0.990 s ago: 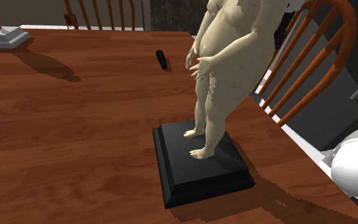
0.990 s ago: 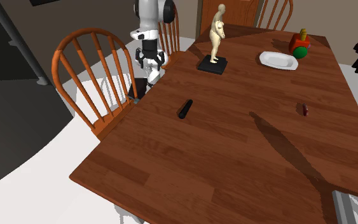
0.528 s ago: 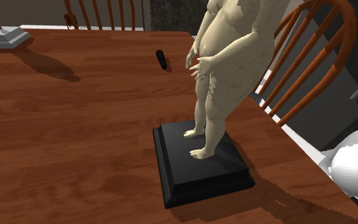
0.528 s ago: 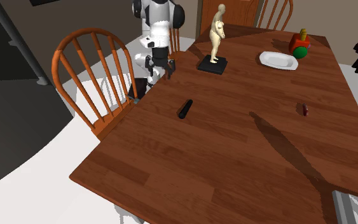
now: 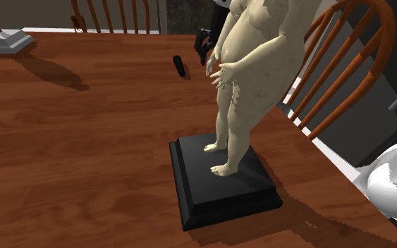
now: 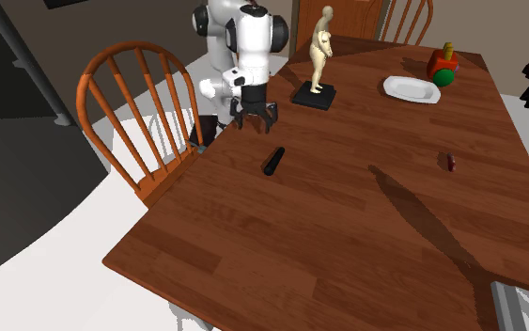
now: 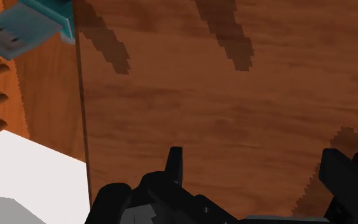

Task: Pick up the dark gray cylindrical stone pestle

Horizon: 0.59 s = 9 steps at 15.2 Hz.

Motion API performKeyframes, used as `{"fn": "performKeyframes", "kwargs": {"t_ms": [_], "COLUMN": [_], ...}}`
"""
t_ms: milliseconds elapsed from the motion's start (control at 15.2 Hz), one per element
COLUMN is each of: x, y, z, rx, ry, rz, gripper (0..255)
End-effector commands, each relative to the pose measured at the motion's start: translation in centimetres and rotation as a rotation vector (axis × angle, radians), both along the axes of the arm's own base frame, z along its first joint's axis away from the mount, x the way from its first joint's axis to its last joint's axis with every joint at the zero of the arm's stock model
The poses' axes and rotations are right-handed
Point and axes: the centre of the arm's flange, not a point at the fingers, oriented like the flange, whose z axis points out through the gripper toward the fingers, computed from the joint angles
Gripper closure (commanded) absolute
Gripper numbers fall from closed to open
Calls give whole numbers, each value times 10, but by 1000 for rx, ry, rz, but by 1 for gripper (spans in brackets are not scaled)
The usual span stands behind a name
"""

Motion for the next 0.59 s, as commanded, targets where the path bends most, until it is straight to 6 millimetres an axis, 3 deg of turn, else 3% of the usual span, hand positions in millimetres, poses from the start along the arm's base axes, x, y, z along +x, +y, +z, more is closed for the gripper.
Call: {"fn": "performKeyframes", "kwargs": {"t_ms": [0, 528], "x": [22, 108], "y": [13, 63], "z": [0, -2], "rx": [10, 43], "ry": [-2, -11], "rz": [-18, -80], "gripper": [0, 0]}}
